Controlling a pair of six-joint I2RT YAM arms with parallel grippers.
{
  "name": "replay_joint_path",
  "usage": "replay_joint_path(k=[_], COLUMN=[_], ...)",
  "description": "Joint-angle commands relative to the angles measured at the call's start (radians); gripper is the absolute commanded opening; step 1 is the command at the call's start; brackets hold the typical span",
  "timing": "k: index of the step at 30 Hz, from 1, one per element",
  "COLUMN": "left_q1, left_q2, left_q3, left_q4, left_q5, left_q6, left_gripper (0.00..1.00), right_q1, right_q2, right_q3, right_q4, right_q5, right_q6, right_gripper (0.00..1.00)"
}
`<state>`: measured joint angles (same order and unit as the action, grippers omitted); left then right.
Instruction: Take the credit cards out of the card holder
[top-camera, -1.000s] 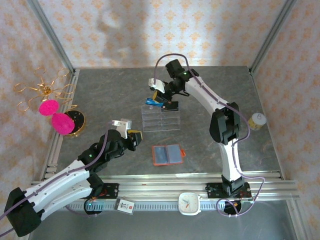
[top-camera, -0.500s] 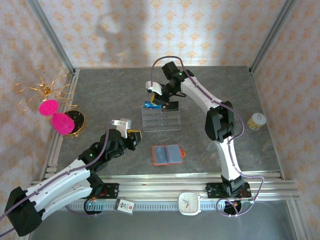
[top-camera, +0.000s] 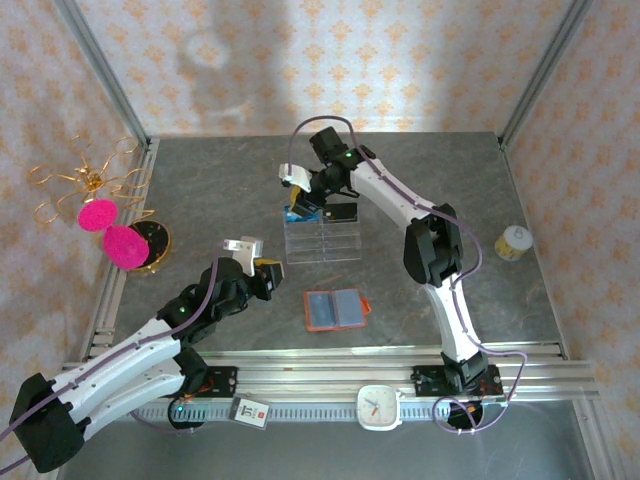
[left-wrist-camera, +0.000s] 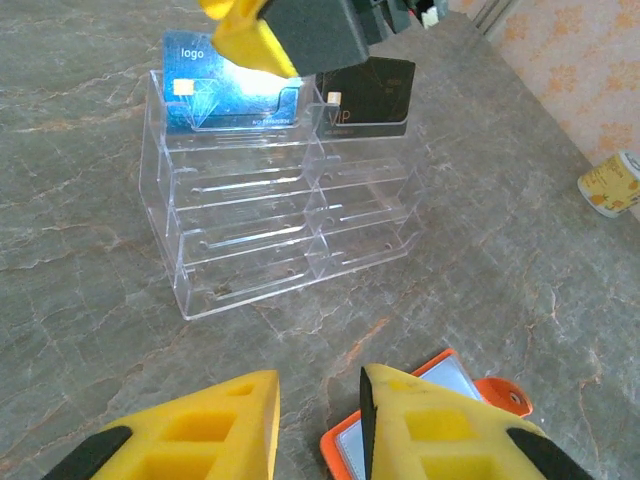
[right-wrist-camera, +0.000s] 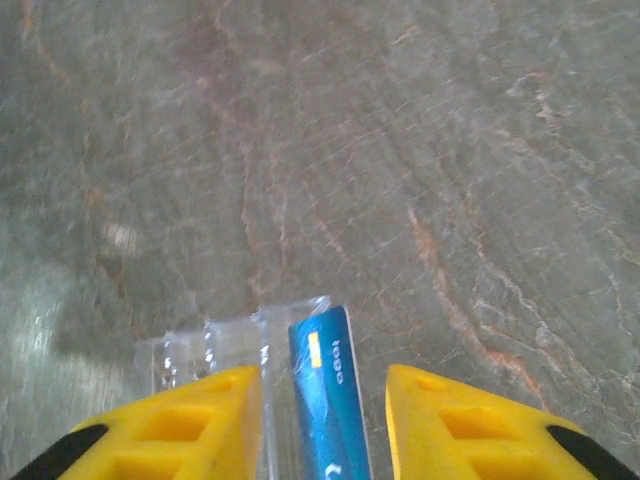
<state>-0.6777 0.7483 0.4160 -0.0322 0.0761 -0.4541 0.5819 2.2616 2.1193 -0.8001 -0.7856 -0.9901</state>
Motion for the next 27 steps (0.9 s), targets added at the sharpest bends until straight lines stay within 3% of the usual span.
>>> replay_joint_path(k=[1,5,8,12,15,20,27], left_q1=[0.012,0.012,0.012,0.012,0.012,0.013,0.012], left_q2=[-0.019,-0.043,-0.059,-0.075,-0.078,-0.072,-0.078], left_q3=[-0.024,-0.057,-0.087,-0.142,-0.177,-0.200,-0.226], left_q4=[0.067,0.124,0.161,0.215,0.250,0.272,0.274], left_q5=[0.027,0.029,0.033,0.032,0.056,0.096,0.116], left_q6=[-0.025,-0.053,-0.078,-0.126,-0.174,-0.196,-0.223], left_gripper=[0.28,0.29,0.30,0.30,0.30,0.30,0.30], right_q1=[0.003,0.004,0.015,0.057,0.096,0.230,0.453], right_q2=[-0.120,-0.235,-0.350,-0.566,-0.718,-0.873,-0.841], right_q3=[-0.040,-0.165,-0.349,-0.728,-0.961,-1.201,-1.336], right_q4=[0.143,0.303,0.483,0.808,0.936,0.839,0.663], right_q5=[-0.024,-0.044,-0.017,0.167,0.328,0.575,0.794], right_q6=[0.134,0.324,0.530,0.833,1.023,1.140,1.244], right_gripper=[0.37,0.38,0.38,0.38,0.38,0.39,0.39])
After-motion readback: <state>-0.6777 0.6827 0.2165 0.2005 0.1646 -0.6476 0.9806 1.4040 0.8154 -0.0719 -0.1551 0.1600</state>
